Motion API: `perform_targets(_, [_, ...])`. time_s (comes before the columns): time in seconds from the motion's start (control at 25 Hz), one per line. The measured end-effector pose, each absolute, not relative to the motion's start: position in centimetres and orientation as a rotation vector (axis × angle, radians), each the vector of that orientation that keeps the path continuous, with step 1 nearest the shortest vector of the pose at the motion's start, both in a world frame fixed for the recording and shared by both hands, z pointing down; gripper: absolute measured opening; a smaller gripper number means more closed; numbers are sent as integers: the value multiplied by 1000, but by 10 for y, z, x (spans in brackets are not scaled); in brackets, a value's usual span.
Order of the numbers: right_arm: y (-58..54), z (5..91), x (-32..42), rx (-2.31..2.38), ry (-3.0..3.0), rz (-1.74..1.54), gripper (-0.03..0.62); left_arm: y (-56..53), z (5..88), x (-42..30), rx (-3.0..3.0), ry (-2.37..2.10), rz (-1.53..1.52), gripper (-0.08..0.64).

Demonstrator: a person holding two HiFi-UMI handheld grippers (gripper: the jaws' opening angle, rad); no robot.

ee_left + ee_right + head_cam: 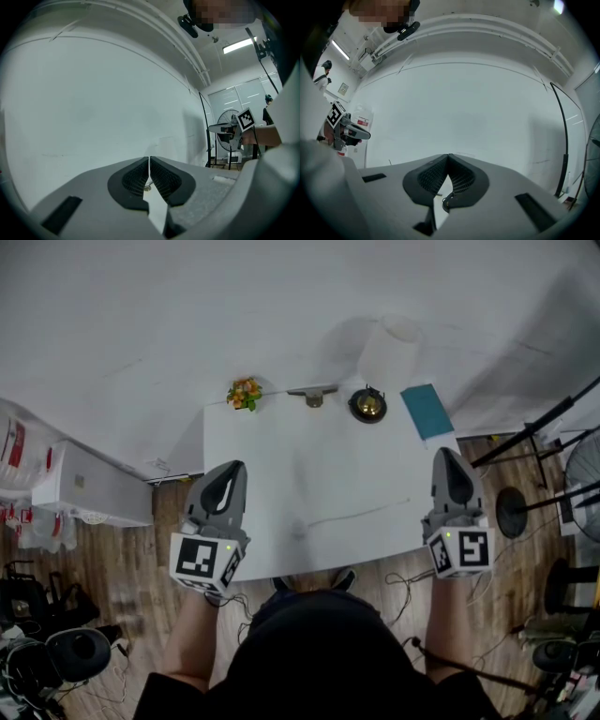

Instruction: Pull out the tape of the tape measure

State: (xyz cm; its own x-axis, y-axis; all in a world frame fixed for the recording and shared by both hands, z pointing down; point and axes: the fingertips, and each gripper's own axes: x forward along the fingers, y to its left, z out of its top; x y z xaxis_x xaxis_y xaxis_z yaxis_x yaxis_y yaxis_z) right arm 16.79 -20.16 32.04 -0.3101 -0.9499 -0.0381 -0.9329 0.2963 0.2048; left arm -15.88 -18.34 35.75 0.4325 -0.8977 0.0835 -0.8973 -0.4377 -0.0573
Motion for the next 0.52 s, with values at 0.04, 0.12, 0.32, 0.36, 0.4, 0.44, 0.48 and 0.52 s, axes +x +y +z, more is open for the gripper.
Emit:
perform_targets(0.04, [-202, 321, 168, 1789, -2453, -286, 5, -184, 358, -159, -2657, 1664, -160, 12])
perform_targets(0.12, [-201, 322, 167, 1789, -2451, -282, 5, -184, 360, -160, -2659, 1664, -162, 12])
perform_targets(0.32, [-202, 320, 164, 1785, -2453, -289, 5, -185, 359, -161, -2661, 1661, -158, 12])
perform_targets(0.36, [-201, 320, 163, 1785, -2453, -288, 5, -185, 359, -162, -2661, 1660, -159, 12])
perform_targets(0.4, [-201, 321, 162, 1785, -2452, -288, 5, -185, 359, -163, -2662, 1660, -159, 12])
perform_targets(0.44, [-201, 321, 162, 1784, -2453, -289, 5, -185, 359, -164, -2662, 1660, -160, 12])
perform_targets(0.48, [-200, 321, 161, 1784, -2453, -290, 5, -185, 359, -164, -2662, 1660, -160, 12])
perform_targets(0.52, [-200, 321, 160, 1783, -2453, -291, 4, -185, 360, -165, -2663, 1660, -160, 12])
